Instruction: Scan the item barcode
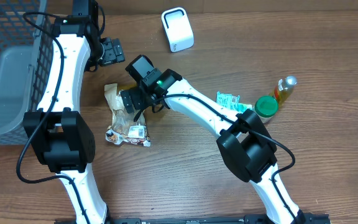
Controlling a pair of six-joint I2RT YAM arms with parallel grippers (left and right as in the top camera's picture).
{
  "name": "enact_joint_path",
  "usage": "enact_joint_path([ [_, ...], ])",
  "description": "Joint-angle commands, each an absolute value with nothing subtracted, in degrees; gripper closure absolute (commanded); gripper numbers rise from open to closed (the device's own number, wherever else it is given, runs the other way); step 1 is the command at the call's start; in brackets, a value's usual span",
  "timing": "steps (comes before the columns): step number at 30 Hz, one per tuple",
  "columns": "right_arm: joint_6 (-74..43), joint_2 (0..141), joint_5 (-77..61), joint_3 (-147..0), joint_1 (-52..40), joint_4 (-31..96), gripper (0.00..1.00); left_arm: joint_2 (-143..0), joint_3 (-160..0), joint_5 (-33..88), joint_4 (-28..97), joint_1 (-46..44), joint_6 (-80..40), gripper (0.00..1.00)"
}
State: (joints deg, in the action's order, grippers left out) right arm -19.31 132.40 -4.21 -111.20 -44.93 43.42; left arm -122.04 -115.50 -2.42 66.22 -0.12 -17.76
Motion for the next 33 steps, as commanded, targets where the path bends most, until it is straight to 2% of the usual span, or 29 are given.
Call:
enact_joint_path([
  [1,-19.75,132.79,-3.64,-110.93,-45.43,42.35,0.07,-121.78,-116.25,-3.01,66.17,-0.36,-16.69,0.0],
  [5,-19.79,133.03,-3.42,-110.93,-45.43,40.77,0.19,-121.78,-116.25,-3.01,66.17,-0.36,-16.69,0.0],
  [15,-21.23,136.66,-3.38,-110.93,-45.91,39.62,0.21,-121.78,-116.25,-3.01,66.17,-0.36,-16.69,0.0],
  [18,-21.65,137.08,1.83,-110.96,-45.91,40.75,0.27,-121.78,-116.25,-3.01,66.17,-0.36,-16.69,0.0],
  [22,-23.18,136.53,7.84,-111.33,-44.73,43.03,0.26,-121.78,-116.25,-3.01,66.17,-0.36,-16.67,0.0],
  [33,-22.48,132.27,7.64,-112.64,-36.16,55.37,0.24,-121.78,-116.25,-3.01,66.17,-0.36,-16.69,0.0],
])
